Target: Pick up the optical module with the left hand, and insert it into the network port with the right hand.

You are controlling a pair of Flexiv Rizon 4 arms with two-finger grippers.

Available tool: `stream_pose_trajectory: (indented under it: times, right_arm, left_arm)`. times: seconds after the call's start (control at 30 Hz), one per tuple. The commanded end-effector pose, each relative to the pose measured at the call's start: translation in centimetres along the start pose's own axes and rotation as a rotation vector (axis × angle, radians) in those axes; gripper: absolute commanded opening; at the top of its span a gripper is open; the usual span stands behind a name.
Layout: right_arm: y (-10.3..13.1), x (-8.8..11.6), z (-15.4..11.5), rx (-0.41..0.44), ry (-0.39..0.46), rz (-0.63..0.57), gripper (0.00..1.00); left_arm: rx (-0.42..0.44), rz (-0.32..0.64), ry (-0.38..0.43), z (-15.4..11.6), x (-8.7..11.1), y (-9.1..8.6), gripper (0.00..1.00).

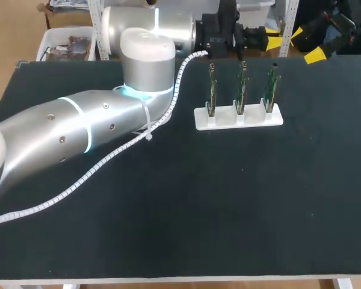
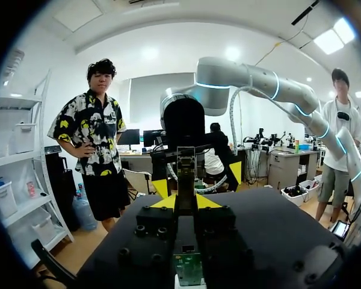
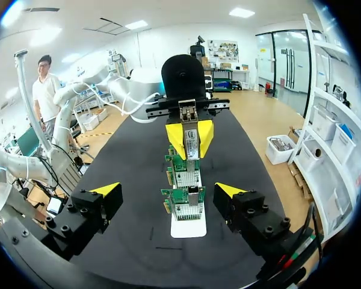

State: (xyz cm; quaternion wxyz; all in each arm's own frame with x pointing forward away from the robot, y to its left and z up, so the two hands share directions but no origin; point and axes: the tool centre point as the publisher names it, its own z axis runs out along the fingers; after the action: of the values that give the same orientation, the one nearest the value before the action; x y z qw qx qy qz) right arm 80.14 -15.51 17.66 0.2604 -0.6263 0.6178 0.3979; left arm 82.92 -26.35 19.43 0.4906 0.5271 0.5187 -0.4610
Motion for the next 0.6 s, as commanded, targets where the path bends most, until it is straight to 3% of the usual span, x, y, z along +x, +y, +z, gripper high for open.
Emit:
stream_pose_trajectory:
  times: [0.03,0.27,0.6]
  right_arm:
    - [-0.7,-0.1,-0.3,-0.601,0.001,0.0,1.0]
    - [-0.9,-1.8,-0.3,-0.584,0.019,-0.054,1.0]
    - [-1.4,-2.7,-1.3,-0.547,0.035,-0.057,1.0]
  left_arm:
    - [0.004,0.0,0.002,0.0,0.0,0.2,0.0]
    - [0.004,0.0,0.002,0.0,0.0,0.2,0.0]
    - [0.004,0.0,0.002,0.0,0.0,0.2,0.0]
